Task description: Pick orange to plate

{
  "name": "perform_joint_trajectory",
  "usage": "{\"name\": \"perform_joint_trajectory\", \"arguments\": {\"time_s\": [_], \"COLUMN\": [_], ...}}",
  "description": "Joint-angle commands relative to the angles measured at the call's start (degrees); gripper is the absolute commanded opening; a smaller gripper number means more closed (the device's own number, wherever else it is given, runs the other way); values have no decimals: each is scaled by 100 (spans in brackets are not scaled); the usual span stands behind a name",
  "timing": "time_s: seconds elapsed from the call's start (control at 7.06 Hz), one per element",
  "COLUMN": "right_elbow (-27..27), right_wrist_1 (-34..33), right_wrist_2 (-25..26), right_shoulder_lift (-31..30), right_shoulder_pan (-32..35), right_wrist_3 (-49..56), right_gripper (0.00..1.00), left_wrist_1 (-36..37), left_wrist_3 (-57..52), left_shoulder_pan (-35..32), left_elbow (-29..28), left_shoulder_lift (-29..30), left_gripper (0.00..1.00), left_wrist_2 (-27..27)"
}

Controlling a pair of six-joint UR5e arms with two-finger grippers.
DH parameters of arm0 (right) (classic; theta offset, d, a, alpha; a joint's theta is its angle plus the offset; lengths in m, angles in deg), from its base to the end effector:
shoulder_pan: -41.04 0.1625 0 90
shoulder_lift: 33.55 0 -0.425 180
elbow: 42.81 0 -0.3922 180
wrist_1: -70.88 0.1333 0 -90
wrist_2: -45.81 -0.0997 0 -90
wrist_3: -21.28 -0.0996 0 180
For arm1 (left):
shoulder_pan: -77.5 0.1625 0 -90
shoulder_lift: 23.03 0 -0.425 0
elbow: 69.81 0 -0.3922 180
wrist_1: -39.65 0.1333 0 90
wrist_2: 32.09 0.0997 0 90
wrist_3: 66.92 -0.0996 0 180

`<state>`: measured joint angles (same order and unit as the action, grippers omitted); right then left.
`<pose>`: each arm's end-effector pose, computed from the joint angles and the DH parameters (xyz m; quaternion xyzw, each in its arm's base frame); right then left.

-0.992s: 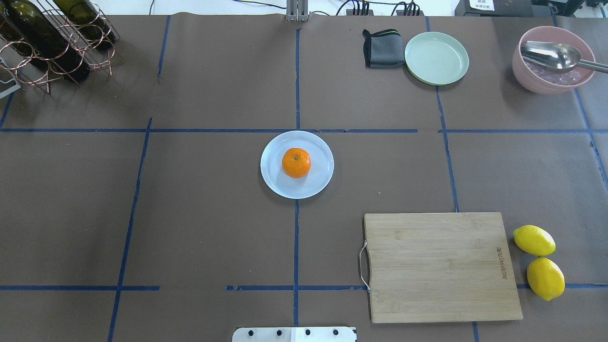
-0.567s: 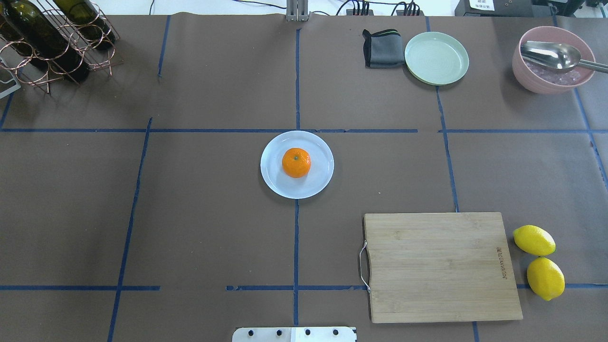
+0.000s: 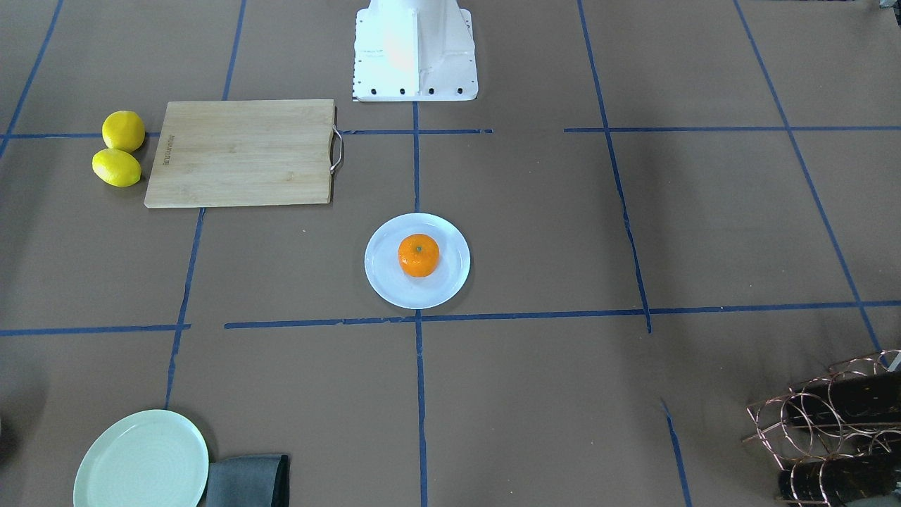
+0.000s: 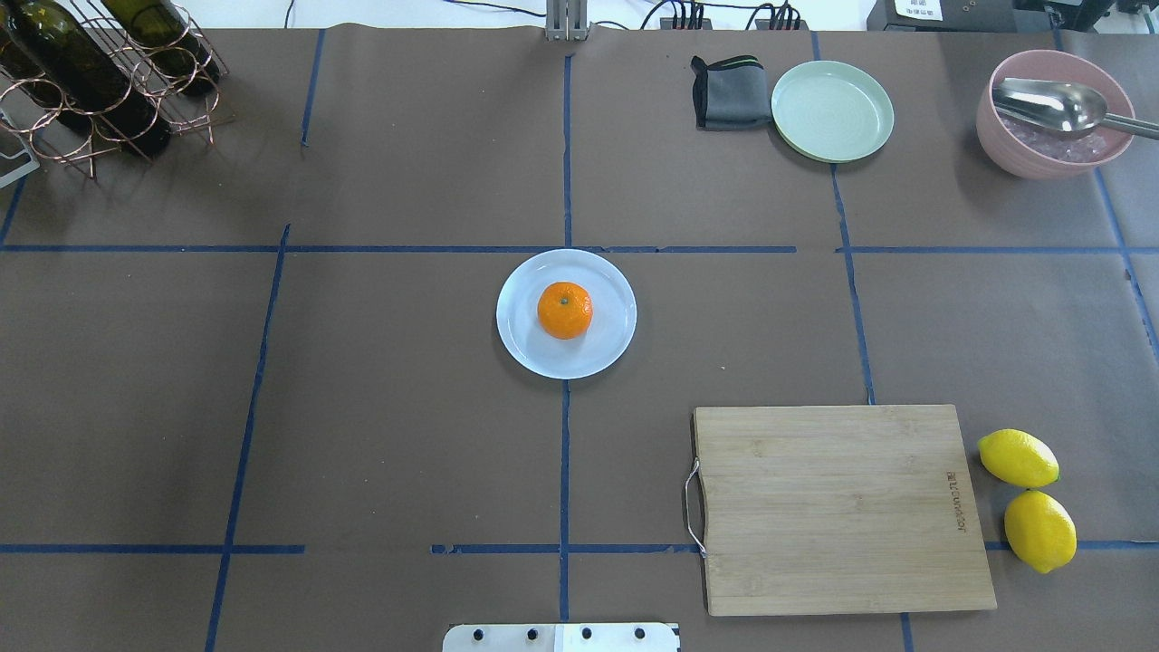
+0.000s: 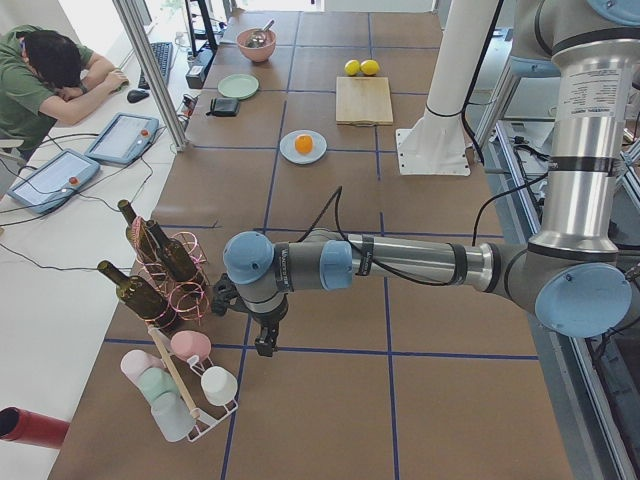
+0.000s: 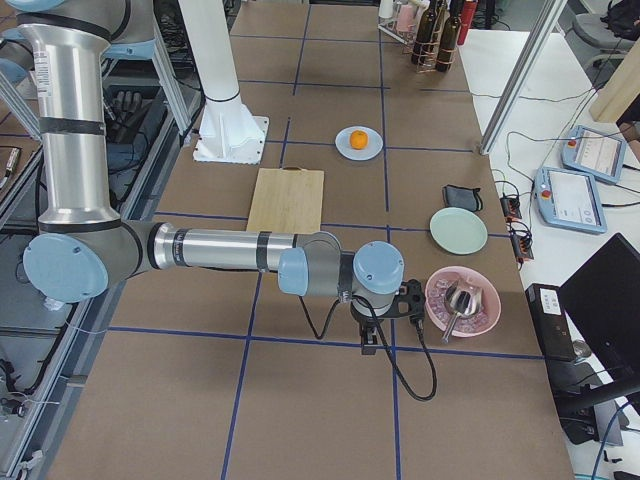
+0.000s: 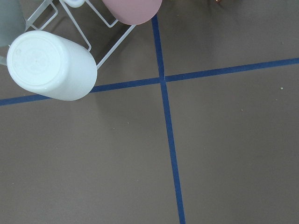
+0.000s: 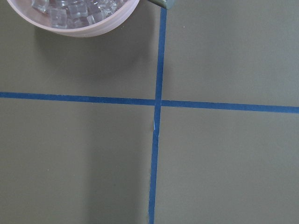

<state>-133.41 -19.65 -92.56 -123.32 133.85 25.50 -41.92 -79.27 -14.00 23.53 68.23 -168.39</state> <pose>0.0830 -0.4904 0.6475 0.0275 -0.4088 -0.0123 0.9121 -0.0742 -0.4934 0.6313 0.0169 0.3938 0.0738 0.9161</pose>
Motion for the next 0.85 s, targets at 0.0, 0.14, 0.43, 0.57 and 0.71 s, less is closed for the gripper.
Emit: {"name": "perform_joint_trajectory", "arguments": {"time_s": [0.0, 0.14, 0.43, 0.57, 0.71], "right_elbow": [-10, -10, -28, -37, -106], "right_wrist_1": [0, 9, 18, 18, 0], "right_wrist_2": [-6, -6, -6, -14, -14], "right_shoulder_lift": [-6, 3, 3, 3, -6], "right_shoulder_pan": [1, 1, 1, 1, 1], "right_wrist_3": [0, 0, 0, 0, 0], "right_gripper": [100, 100, 100, 100, 100], "left_wrist_1": [0, 0, 0, 0, 0], "left_wrist_3": [5, 5, -4, -4, -13], "left_shoulder_pan": [0, 0, 0, 0, 0], "left_elbow": [0, -9, -35, -52, -61], "left_shoulder_lift": [15, 24, 6, -3, -3], "left_gripper": [100, 100, 100, 100, 100], "left_wrist_2": [7, 7, -1, -2, -2]}}
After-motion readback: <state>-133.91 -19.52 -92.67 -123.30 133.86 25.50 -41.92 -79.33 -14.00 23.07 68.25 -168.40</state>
